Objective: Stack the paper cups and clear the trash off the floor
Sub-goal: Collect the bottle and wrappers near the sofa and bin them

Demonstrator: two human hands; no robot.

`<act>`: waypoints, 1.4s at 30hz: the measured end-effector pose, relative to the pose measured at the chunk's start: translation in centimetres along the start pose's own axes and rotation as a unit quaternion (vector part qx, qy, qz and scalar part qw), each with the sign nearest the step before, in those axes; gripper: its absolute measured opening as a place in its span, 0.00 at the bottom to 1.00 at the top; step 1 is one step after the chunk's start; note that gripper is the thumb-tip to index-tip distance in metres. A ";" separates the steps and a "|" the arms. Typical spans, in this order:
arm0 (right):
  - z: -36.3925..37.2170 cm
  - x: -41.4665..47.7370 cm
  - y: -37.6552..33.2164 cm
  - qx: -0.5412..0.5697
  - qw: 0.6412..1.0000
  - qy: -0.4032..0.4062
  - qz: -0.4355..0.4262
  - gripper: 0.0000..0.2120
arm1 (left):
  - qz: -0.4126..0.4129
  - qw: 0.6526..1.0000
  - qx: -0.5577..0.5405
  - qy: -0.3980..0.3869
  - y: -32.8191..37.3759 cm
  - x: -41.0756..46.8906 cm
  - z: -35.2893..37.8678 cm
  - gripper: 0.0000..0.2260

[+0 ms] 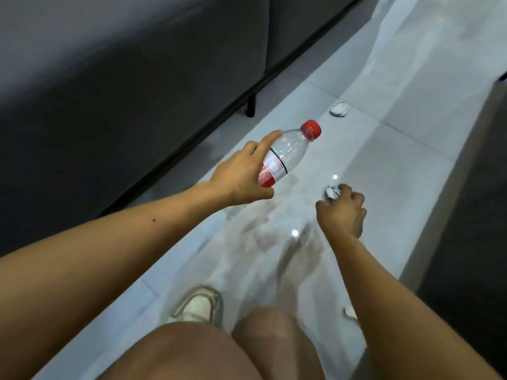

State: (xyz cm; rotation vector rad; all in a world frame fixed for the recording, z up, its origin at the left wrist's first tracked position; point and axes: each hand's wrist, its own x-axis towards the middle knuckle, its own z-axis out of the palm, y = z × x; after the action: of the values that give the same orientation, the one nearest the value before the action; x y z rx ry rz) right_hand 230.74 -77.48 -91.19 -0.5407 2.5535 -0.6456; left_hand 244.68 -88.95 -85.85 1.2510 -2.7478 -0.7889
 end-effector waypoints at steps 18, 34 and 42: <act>10.0 13.0 4.5 -0.122 0.992 0.006 -0.035 0.15 | 0.107 0.987 -0.004 -0.122 -4.7 16.2 7.4 0.45; 10.1 14.6 5.4 -0.116 0.992 -0.021 -0.036 0.16 | 0.097 0.985 0.006 -0.146 -5.4 16.3 10.3 0.44; 3.2 13.7 -0.6 -0.014 0.991 0.002 -0.132 0.14 | 0.071 0.993 0.003 -0.097 -1.9 15.6 3.1 0.44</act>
State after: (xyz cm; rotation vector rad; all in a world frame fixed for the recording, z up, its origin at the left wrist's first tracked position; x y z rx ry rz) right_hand 221.28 -85.45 -97.82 -0.8983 2.5198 -0.6999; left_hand 234.73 -99.79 -92.28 1.0142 -2.9511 -0.9362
